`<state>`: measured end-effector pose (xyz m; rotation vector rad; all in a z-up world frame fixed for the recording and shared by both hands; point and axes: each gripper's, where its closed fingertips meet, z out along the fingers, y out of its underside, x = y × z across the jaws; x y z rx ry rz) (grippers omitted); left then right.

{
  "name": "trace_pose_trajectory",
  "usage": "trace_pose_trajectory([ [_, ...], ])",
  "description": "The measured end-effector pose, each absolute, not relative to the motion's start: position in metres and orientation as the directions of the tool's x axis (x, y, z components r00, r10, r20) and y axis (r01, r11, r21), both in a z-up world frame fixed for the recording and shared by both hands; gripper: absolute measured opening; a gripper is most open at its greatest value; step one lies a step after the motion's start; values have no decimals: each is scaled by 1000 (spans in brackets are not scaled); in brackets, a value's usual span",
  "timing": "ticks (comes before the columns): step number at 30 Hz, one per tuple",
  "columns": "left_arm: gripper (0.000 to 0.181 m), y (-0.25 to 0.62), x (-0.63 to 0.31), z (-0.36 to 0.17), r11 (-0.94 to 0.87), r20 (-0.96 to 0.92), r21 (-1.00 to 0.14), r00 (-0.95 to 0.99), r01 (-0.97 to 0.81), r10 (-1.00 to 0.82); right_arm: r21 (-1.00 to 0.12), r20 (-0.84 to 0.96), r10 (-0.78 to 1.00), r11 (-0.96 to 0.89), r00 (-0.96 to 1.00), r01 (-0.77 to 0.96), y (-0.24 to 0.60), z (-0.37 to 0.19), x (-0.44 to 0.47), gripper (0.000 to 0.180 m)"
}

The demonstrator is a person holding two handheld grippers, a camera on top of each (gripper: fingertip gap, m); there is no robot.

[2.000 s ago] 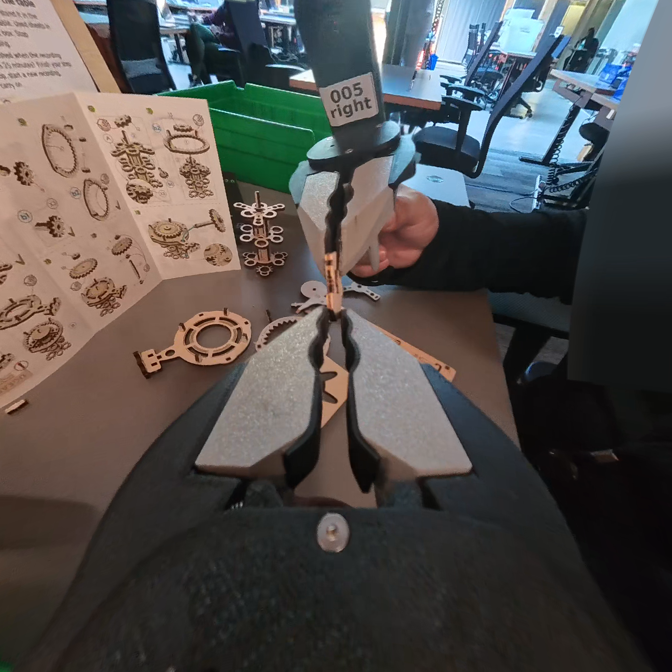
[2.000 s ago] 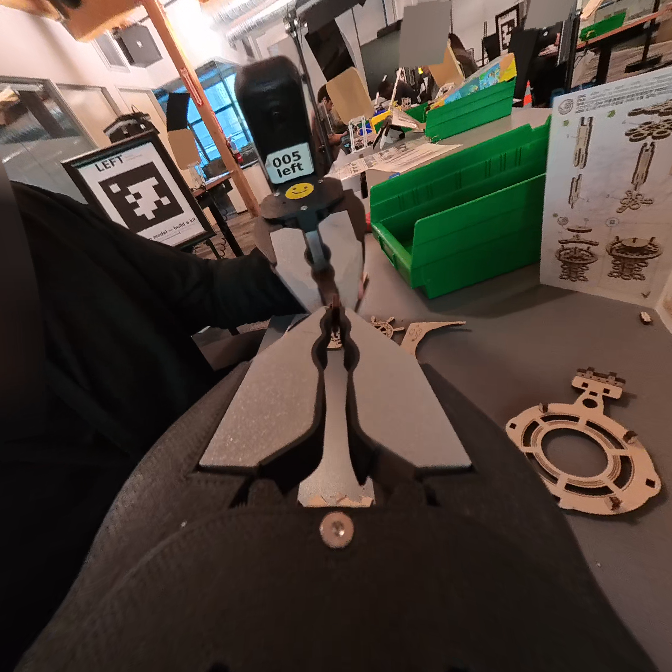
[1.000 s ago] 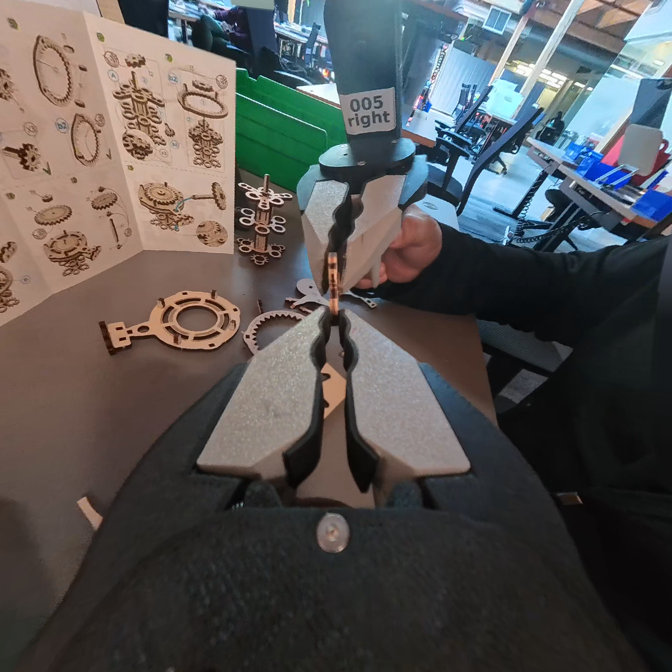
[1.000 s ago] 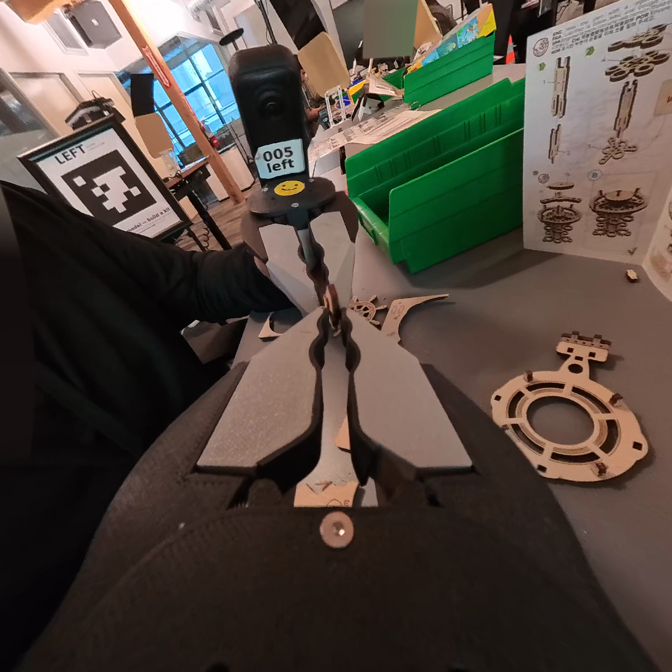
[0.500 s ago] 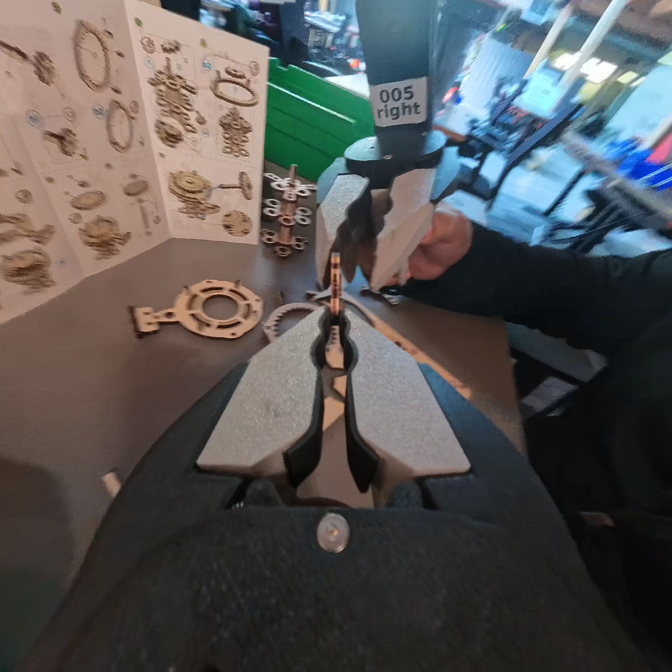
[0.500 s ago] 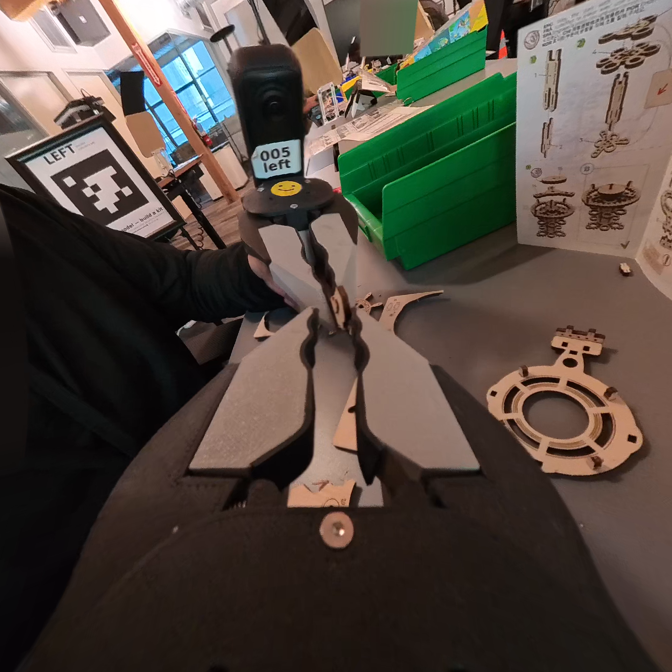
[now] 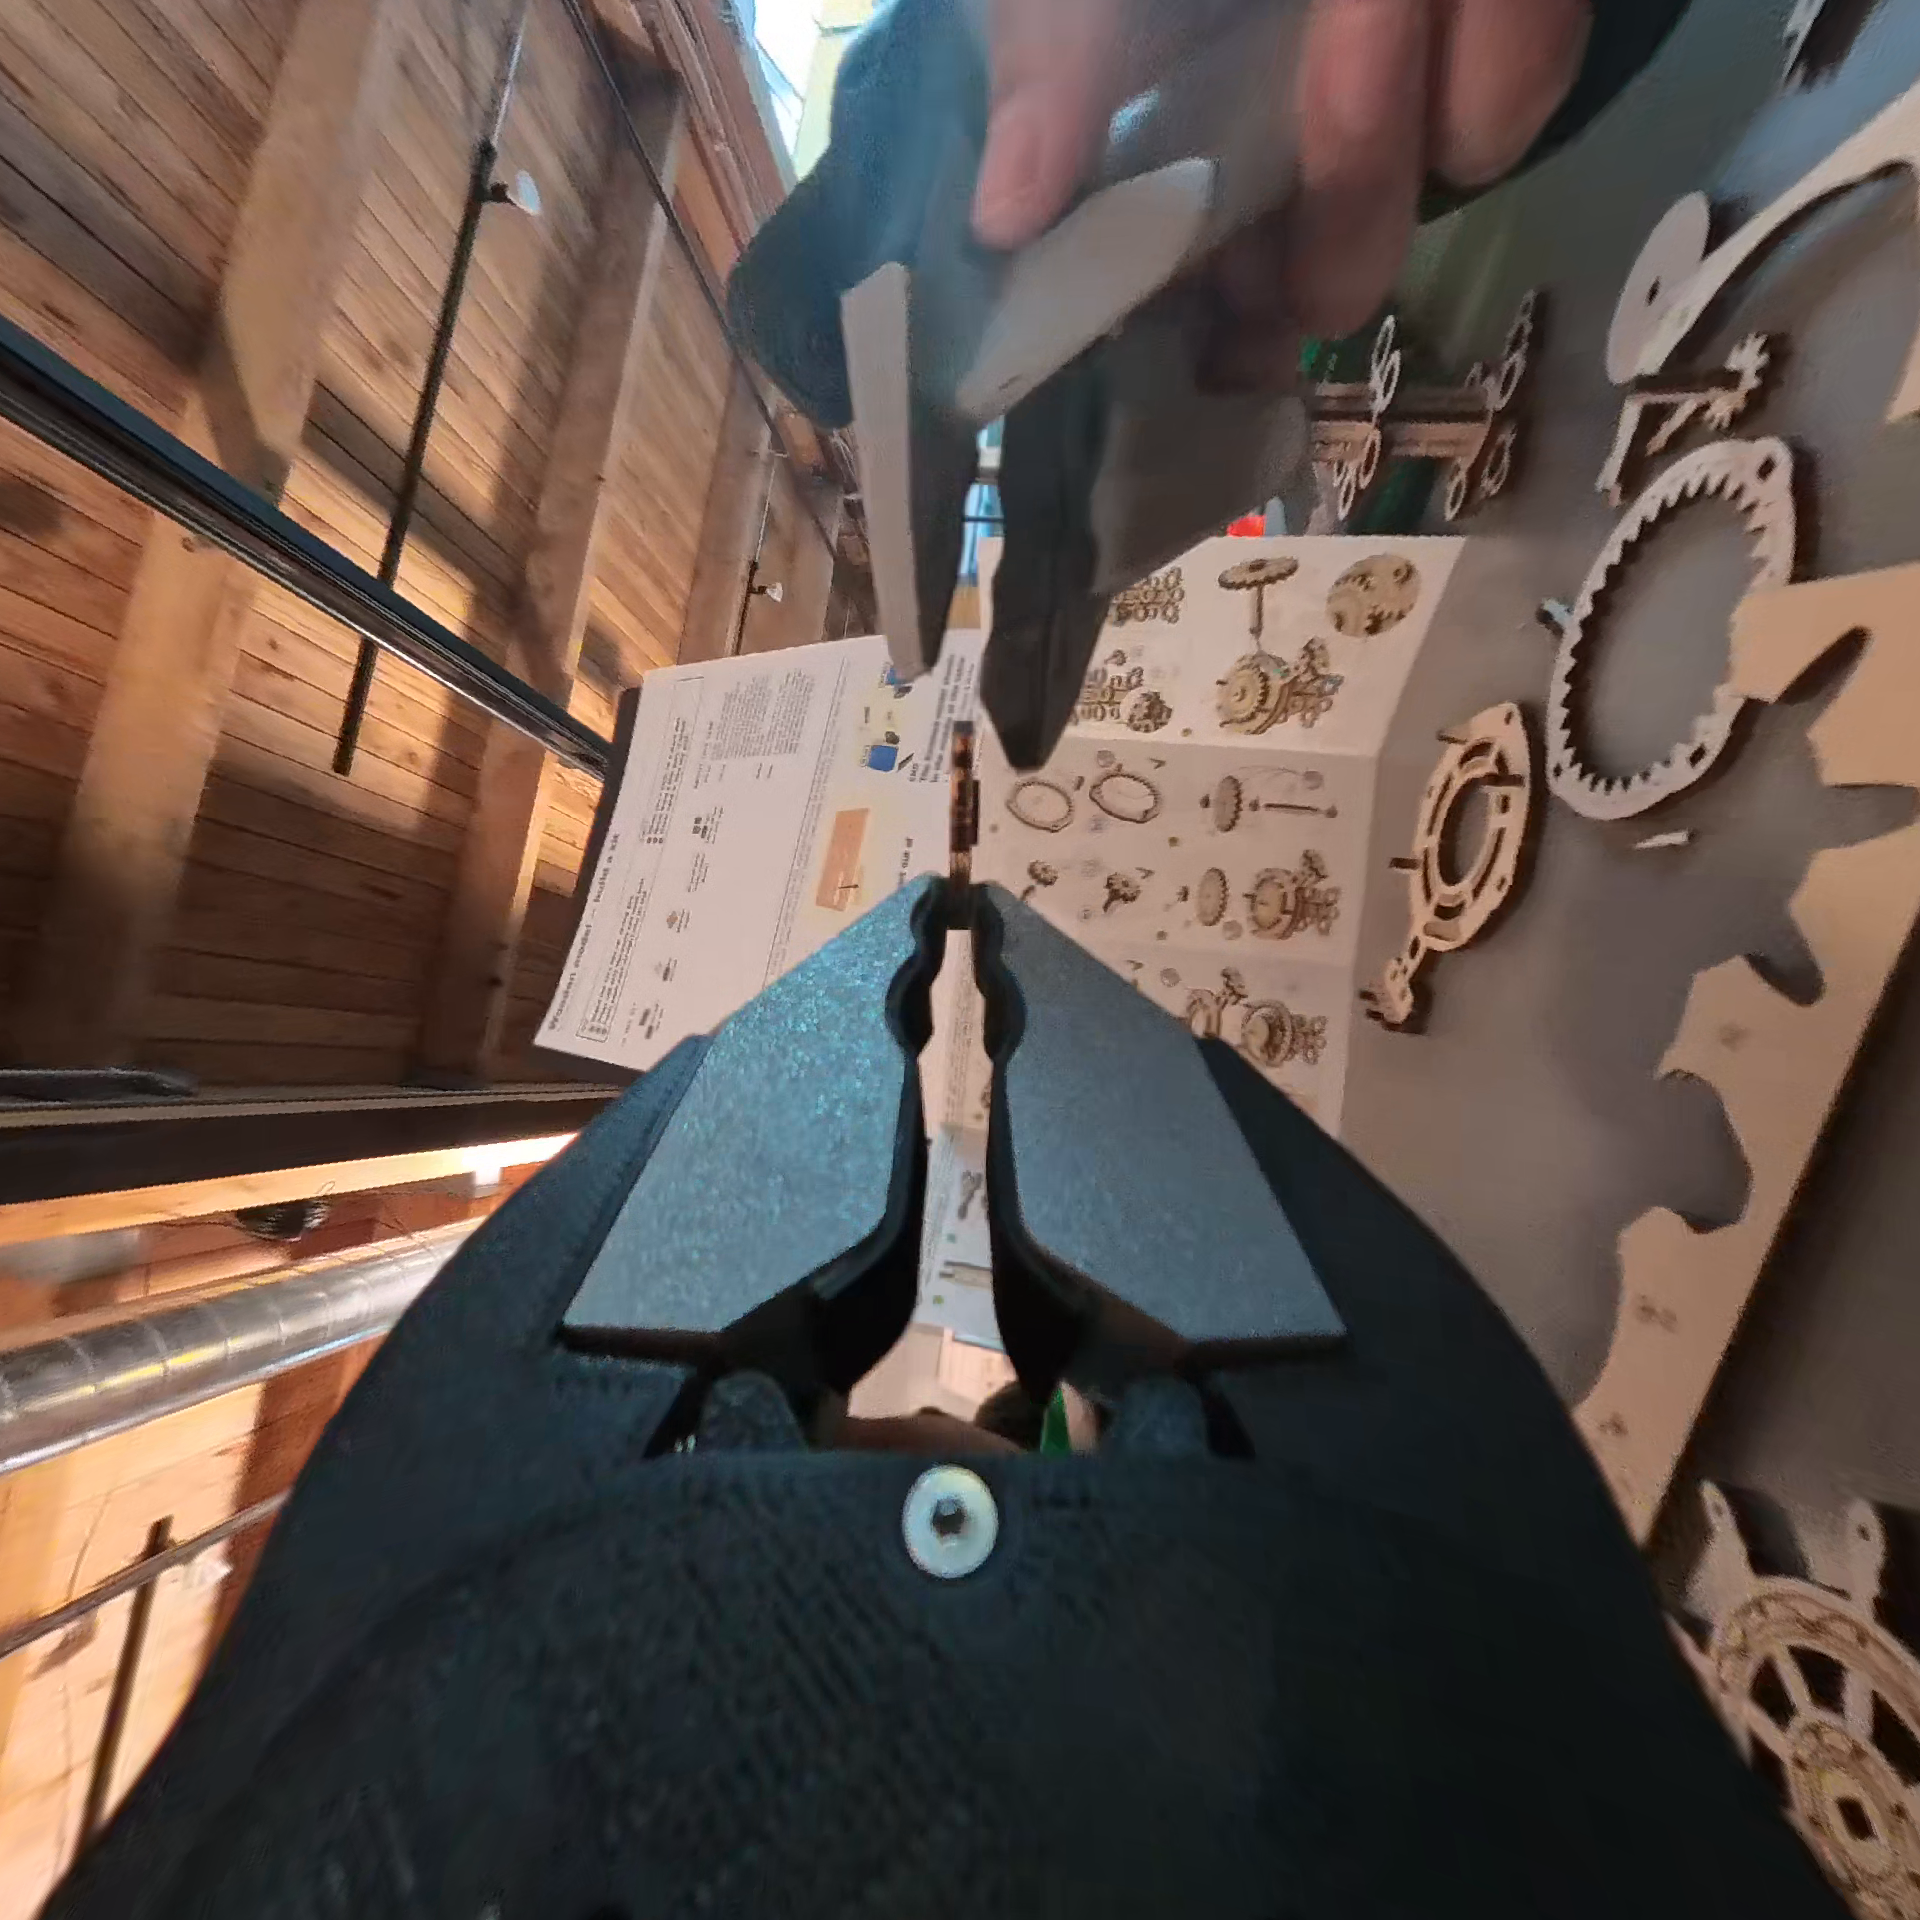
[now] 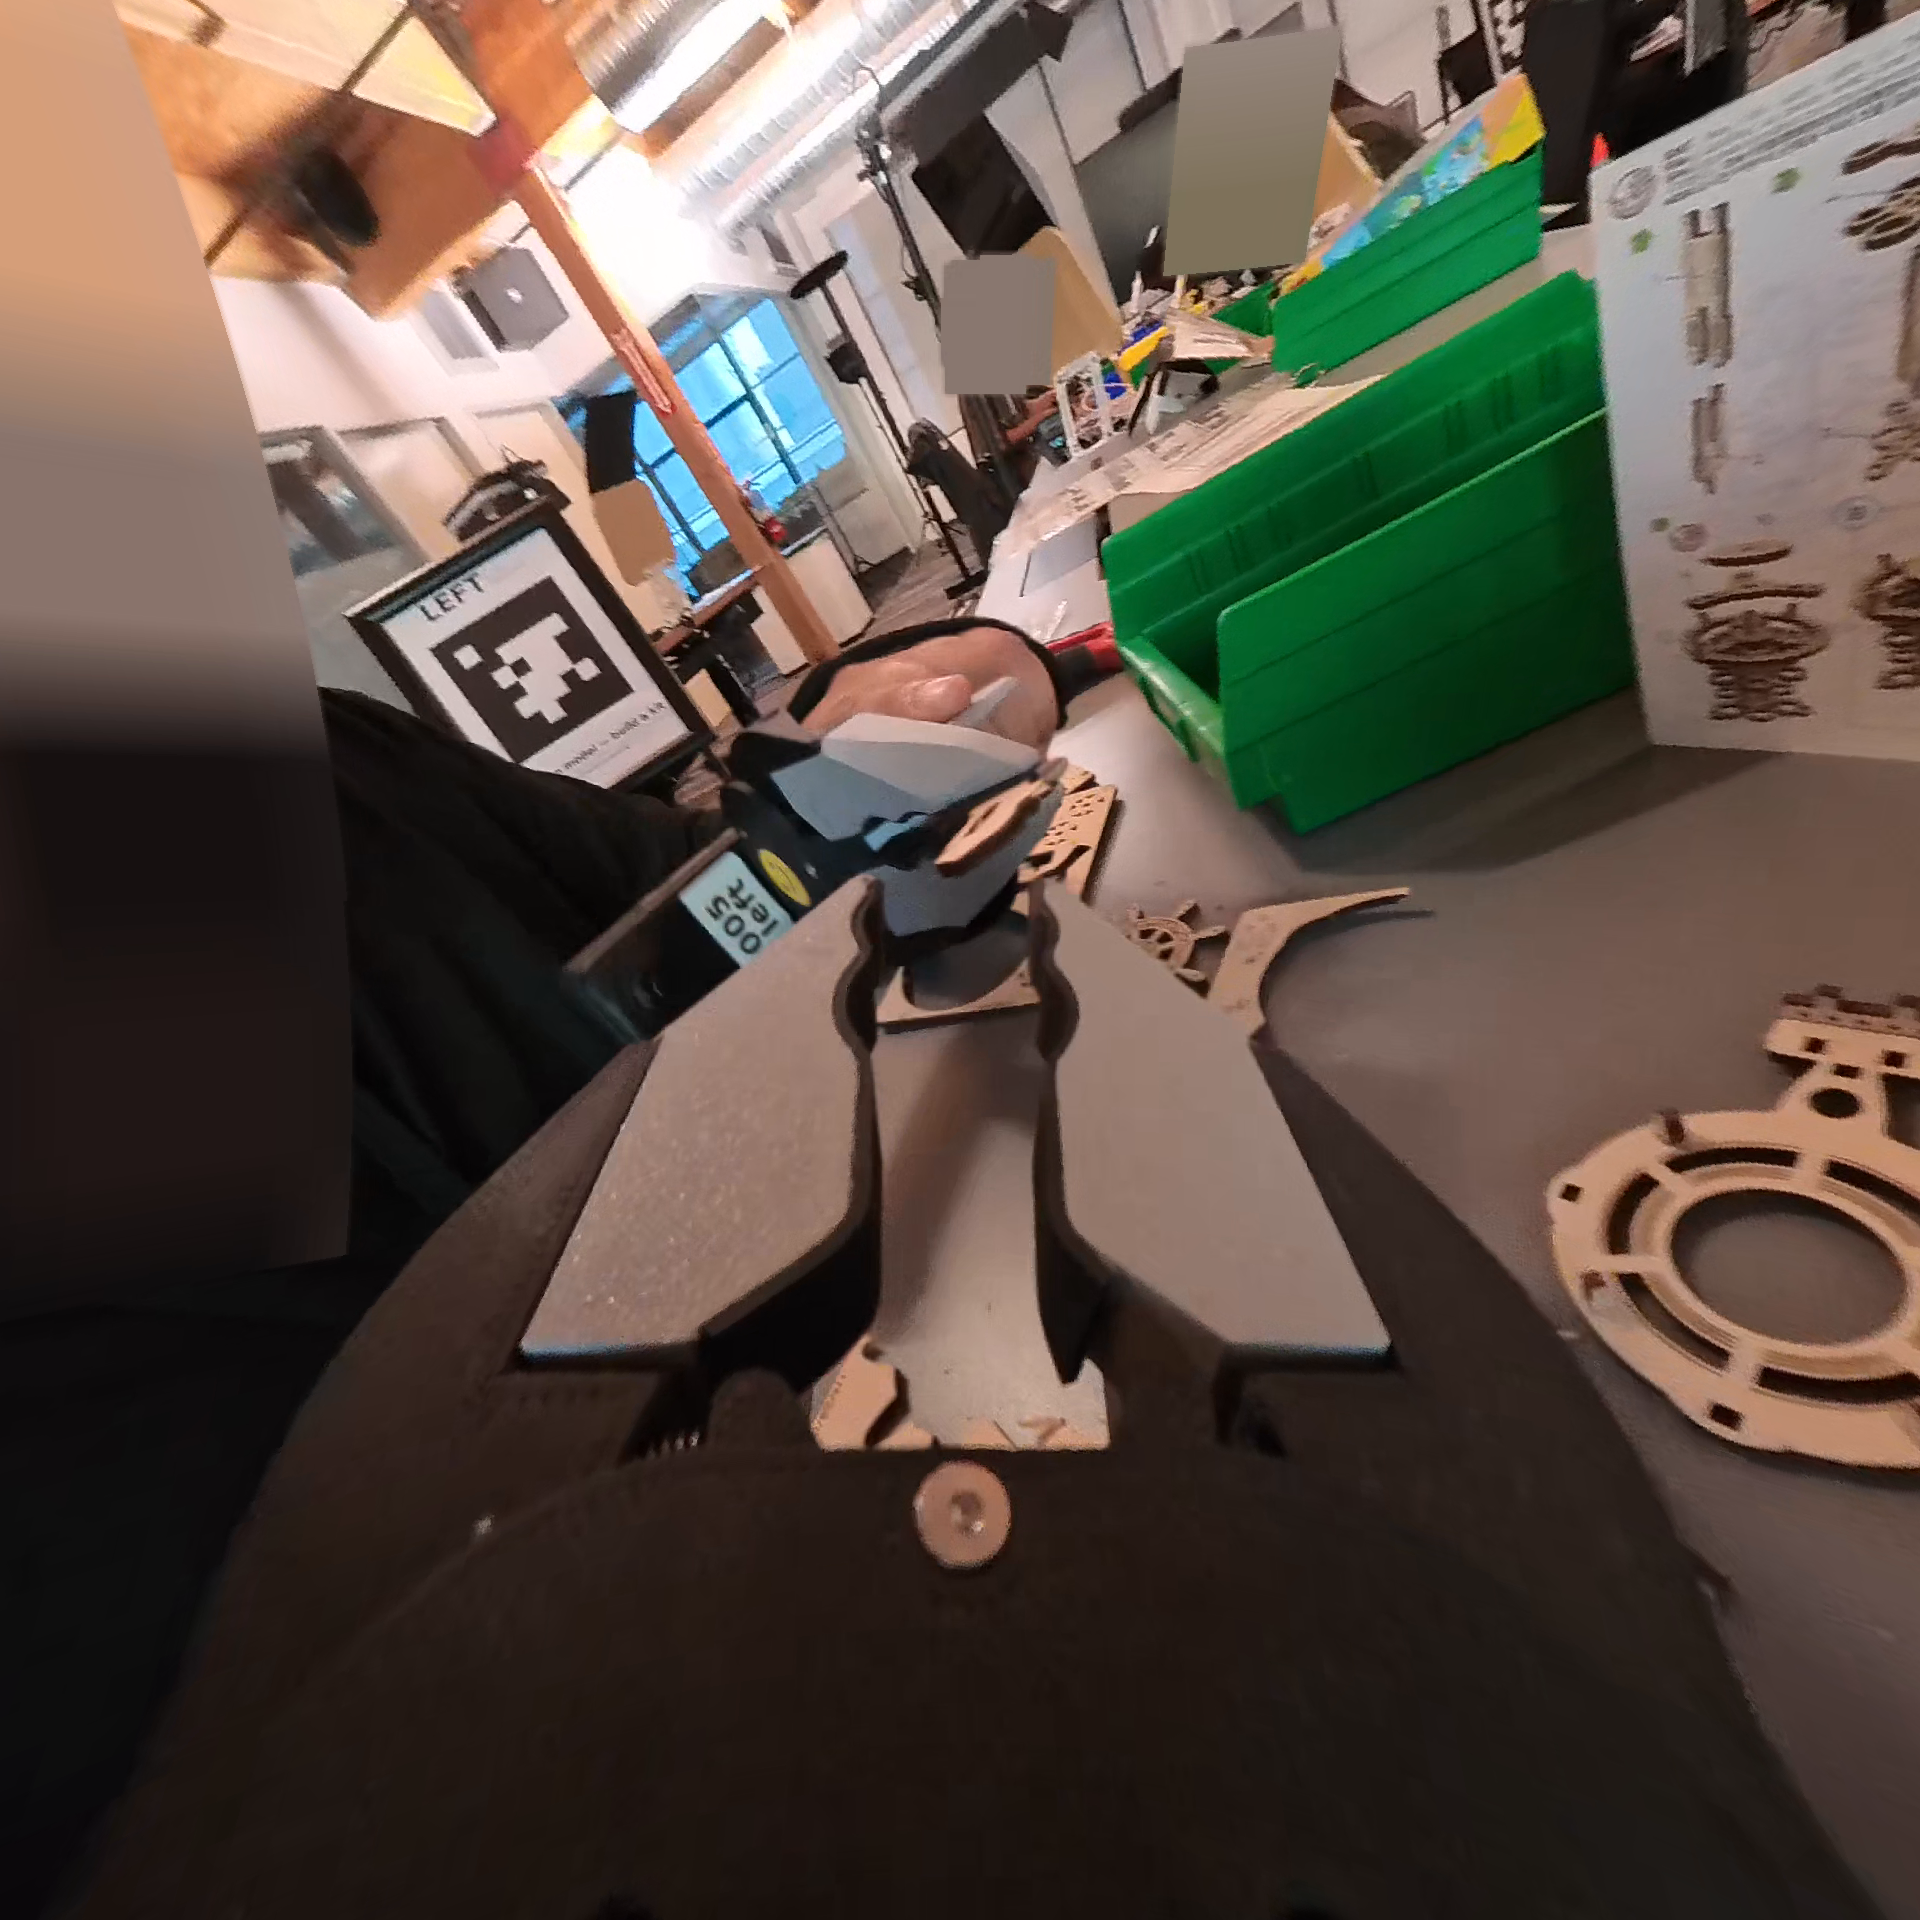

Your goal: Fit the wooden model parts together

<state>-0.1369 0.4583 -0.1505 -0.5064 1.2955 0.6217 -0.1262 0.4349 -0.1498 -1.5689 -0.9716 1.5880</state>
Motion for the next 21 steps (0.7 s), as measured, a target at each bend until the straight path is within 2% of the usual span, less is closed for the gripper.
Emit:
trace_pose_trajectory([
  [5, 1, 460, -134, -153, 720, -977, 34, 129, -693, 171, -849, -528, 849, -527, -14, 19, 439, -153, -129, 5],
  [10, 1, 465, -133, -158, 699, -978, 49, 106, -713, 177, -816, -578, 816, -578, -5, 11, 445, -158, -126, 3],
  [15, 4, 464, -130, -163, 710, -983, -1, 133, -704, 129, -810, -586, 811, -585, 1, 30, 446, -162, -123, 1],
  [18, 10, 464, -130, -171, 730, -984, -149, 174, -667, -41, -820, -568, 822, -569, 33, 57, 448, -167, -120, 0],
  [21, 15, 461, -134, -175, 708, -887, -462, 276, -534, -371, -833, -542, 835, -549, 93, 69, 455, -172, -112, 0],
])
